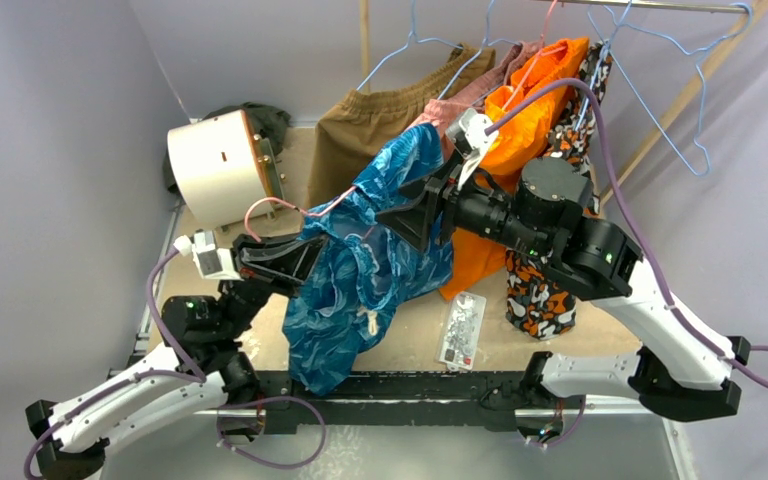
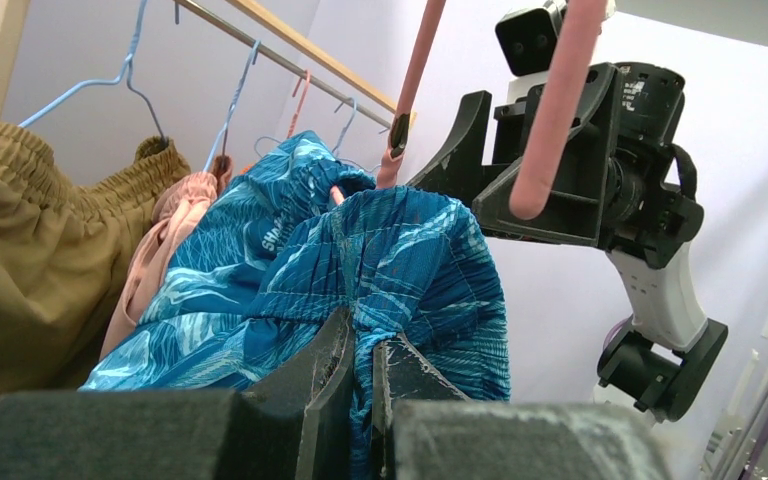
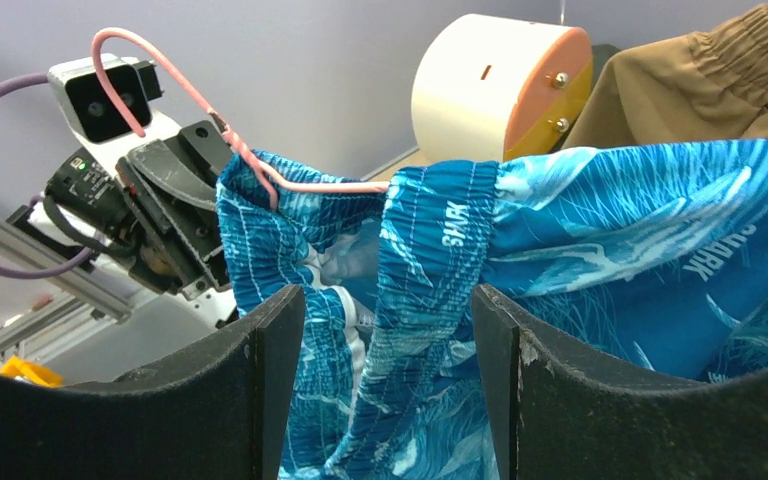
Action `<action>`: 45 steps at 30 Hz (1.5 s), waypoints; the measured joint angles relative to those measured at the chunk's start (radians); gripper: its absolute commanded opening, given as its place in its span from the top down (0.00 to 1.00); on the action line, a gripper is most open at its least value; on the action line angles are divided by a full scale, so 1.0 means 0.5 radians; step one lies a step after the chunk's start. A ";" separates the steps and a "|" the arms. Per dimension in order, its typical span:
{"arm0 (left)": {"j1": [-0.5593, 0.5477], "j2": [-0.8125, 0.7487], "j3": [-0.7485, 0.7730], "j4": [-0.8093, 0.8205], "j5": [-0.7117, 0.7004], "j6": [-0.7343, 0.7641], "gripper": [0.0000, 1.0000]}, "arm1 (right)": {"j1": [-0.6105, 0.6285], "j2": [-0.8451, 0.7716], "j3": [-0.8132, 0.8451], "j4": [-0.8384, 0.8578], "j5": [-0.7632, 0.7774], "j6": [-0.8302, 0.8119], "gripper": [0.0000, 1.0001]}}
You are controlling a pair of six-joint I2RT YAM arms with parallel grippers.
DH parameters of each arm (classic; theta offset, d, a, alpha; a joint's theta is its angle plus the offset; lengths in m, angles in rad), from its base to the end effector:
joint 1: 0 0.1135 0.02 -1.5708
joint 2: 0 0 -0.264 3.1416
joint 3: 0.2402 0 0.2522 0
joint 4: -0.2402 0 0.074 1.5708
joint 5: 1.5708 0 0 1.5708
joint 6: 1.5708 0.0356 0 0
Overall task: Place the shorts on the hanger
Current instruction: Hang the shorts on the hanger.
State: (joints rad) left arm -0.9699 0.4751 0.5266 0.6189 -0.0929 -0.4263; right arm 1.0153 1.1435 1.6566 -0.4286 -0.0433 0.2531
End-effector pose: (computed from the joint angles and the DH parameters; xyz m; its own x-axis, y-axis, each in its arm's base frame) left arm 0.0664 -0.0910 0.3748 -0.0028 -0.7242 -0.6896 0.8556 0.3552 -0.3765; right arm 0.1061 0.1739 0.5355 -0.1752 0.1922 -0.9656 -0.8550 0.4567 0.2460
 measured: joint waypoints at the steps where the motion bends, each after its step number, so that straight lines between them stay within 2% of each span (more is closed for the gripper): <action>1: 0.000 0.015 0.005 0.002 0.000 0.000 1.00 | 0.000 0.004 -0.001 -0.003 0.012 0.000 0.36; 6: 0.000 0.086 0.038 0.005 0.005 -0.001 1.00 | 0.000 0.031 -0.001 -0.025 0.069 -0.014 0.39; 10: 0.000 0.101 0.043 0.010 0.007 -0.001 1.00 | 0.001 0.076 -0.001 -0.085 0.180 -0.023 0.51; 17: 0.000 0.111 0.053 0.002 0.006 -0.001 1.00 | 0.001 0.161 0.030 -0.205 0.417 -0.039 1.00; 22: 0.000 0.146 0.063 0.013 0.006 0.001 1.00 | 0.000 0.150 0.121 -0.204 0.294 -0.063 1.00; 29: 0.000 0.349 0.265 0.089 0.058 0.047 1.00 | -0.002 0.274 0.699 -0.186 -0.177 -0.070 1.00; 31: -0.001 0.398 0.322 0.128 0.071 0.063 1.00 | -0.002 0.232 0.676 -0.160 -0.278 -0.068 1.00; 38: 0.000 0.445 0.284 0.221 0.066 0.087 1.00 | -0.002 0.169 0.268 -0.266 -0.445 -0.069 1.00; 42: 0.000 0.517 0.254 0.279 0.080 0.075 1.00 | -0.002 0.298 0.209 -0.357 -0.417 -0.069 1.00; 45: 0.002 0.620 0.254 0.359 0.100 0.033 1.00 | -0.005 0.350 0.282 -0.423 -0.362 -0.071 1.00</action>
State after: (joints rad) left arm -0.9688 0.7849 0.6537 0.7982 -0.0429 -0.4099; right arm 1.0130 1.3186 1.7973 -0.6399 -0.2245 0.2176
